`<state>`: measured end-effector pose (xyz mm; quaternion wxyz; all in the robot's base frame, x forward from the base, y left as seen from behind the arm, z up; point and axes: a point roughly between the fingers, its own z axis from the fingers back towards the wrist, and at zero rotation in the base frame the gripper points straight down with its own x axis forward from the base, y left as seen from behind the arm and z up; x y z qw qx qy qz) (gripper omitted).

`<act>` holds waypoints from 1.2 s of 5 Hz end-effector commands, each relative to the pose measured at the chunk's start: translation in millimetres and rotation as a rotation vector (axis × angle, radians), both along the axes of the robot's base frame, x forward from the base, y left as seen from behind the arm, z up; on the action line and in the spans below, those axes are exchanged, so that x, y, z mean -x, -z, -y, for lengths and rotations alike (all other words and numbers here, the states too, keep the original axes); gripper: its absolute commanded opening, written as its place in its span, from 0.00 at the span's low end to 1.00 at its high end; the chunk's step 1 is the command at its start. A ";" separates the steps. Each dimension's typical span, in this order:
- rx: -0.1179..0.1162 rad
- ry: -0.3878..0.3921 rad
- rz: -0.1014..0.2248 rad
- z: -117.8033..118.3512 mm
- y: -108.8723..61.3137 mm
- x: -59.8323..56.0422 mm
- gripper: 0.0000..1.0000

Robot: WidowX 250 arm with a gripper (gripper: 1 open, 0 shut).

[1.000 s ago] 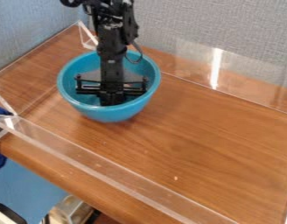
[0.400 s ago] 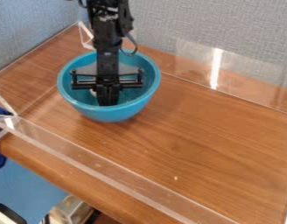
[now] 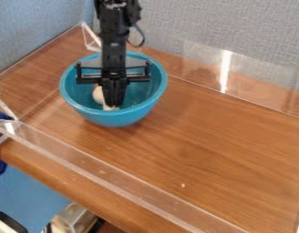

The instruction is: Remove the mushroom from inside the blue bowl and put it on the table

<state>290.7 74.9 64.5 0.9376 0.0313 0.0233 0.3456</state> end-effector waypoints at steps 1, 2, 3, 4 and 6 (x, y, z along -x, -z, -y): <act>-0.016 0.036 0.092 1.6 -31.1 -12.6 0.00; -0.011 0.070 0.104 16.9 -37.2 -13.8 0.00; -0.001 0.149 0.118 51.3 -44.7 -23.1 0.00; 0.006 0.238 0.121 93.2 -46.1 -37.5 0.00; -0.001 0.448 0.108 170.8 -29.1 -57.2 0.00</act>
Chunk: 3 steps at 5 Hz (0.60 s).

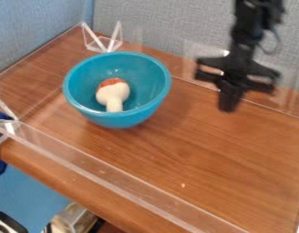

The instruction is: Remove the mushroom from inside the blue bowl and put it on the table

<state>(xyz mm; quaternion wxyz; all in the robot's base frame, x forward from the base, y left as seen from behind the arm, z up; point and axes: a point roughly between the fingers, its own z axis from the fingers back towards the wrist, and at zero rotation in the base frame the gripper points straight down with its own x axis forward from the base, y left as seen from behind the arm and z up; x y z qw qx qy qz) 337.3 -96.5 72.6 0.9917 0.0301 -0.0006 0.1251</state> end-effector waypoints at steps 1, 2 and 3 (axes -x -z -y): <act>0.001 0.060 0.069 19.1 -10.6 -4.0 0.00; -0.004 0.095 0.065 22.0 0.2 1.9 0.00; -0.006 0.099 0.056 9.5 26.7 -0.2 0.00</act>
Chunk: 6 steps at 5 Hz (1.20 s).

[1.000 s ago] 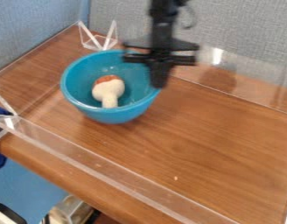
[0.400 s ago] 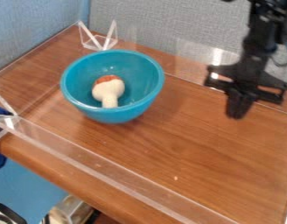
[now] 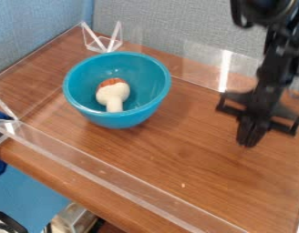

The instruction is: Remove the mushroom from inside the blue bowl and put it on the table

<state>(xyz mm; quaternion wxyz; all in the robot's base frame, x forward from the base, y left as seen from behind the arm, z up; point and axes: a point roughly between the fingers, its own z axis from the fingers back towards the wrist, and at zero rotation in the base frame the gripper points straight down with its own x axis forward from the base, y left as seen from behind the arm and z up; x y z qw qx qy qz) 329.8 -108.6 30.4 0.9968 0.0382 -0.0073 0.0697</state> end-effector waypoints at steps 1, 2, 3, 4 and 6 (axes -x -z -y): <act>0.008 -0.018 0.040 -17.4 -7.9 -9.9 0.00; 0.005 0.021 0.037 -16.3 -4.9 -9.1 0.00; 0.002 0.065 0.034 -11.9 -4.4 -7.7 0.00; -0.003 0.030 0.030 -13.2 -3.4 -10.3 0.00; -0.006 -0.027 0.033 -44.1 -1.3 -19.7 0.00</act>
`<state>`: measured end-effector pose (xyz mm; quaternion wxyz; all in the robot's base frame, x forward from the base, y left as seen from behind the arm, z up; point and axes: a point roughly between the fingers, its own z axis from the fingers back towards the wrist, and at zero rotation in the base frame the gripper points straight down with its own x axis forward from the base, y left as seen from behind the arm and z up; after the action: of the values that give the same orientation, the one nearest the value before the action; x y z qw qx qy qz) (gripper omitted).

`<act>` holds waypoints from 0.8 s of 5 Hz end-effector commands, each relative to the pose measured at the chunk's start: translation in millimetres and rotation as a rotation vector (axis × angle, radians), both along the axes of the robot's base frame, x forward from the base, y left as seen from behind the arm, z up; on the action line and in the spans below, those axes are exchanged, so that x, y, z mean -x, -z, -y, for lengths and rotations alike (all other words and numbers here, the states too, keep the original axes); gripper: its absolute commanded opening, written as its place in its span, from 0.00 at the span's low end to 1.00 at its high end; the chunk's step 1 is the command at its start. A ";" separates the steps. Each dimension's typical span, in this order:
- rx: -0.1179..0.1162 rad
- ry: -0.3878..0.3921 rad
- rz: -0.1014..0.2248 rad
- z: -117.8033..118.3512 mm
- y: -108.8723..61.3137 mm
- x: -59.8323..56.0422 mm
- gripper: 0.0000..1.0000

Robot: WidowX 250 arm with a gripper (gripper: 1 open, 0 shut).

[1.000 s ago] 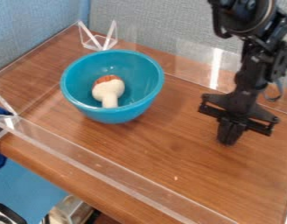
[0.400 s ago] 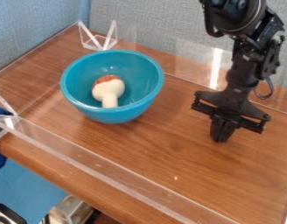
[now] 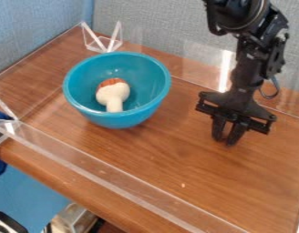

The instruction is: Remove the mushroom from inside the blue bowl and put it on the table

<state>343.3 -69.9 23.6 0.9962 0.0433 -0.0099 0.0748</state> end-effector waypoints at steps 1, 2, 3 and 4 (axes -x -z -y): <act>0.007 0.022 0.030 -21.1 -20.6 -6.5 0.00; 0.006 -0.010 0.038 -51.8 -33.9 -5.8 1.00; 0.004 -0.131 0.043 -81.1 -40.8 -3.4 1.00; 0.030 -0.199 0.068 -99.9 -60.7 5.5 1.00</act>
<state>334.8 29.4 65.3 0.9843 0.0302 -0.0094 0.1735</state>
